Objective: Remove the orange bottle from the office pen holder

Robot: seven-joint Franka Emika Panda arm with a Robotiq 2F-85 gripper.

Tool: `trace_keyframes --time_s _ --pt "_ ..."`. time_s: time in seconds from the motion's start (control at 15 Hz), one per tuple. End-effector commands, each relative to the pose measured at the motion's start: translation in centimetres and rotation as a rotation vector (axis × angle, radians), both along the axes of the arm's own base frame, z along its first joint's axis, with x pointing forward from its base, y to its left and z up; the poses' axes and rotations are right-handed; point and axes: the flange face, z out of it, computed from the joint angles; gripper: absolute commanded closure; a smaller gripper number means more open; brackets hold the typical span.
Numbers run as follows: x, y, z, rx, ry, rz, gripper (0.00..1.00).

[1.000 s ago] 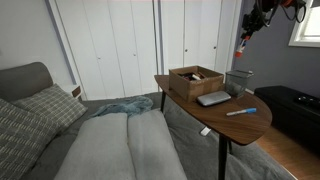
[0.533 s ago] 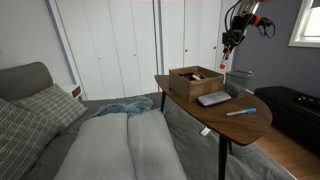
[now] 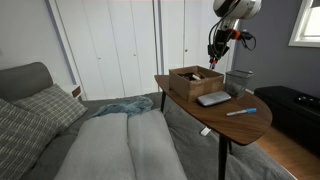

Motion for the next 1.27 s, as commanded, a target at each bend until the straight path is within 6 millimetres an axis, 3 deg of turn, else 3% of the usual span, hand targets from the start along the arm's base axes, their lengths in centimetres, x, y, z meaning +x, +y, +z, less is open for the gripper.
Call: trace_keyframes --time_s 0.0,0.27,0.33,0.4,0.47,0.6,0.87,1.13,1.2 --pt "0.2 0.2 -1.6 -0.036 0.005 -0.040 0.92" --pt "0.1 0.0 -3.5 -0.046 0.041 -0.059 0.92" --pt "0.2 -0.1 -3.6 -0.049 0.045 -0.063 0.72" --pt "0.1 -0.1 -3.6 -0.053 0.048 -0.066 0.45" --pt "0.1 -0.2 -3.4 -0.060 0.043 -0.069 0.43" --pt "-0.2 -0.4 -2.3 -0.061 0.026 -0.069 0.31" --pt "-2.7 -1.0 2.8 -0.052 -0.035 -0.074 0.02" --pt "-8.4 -1.5 8.6 -0.078 -0.164 0.082 0.00" --pt "-4.2 -1.8 7.0 -0.074 -0.113 -0.001 0.00"
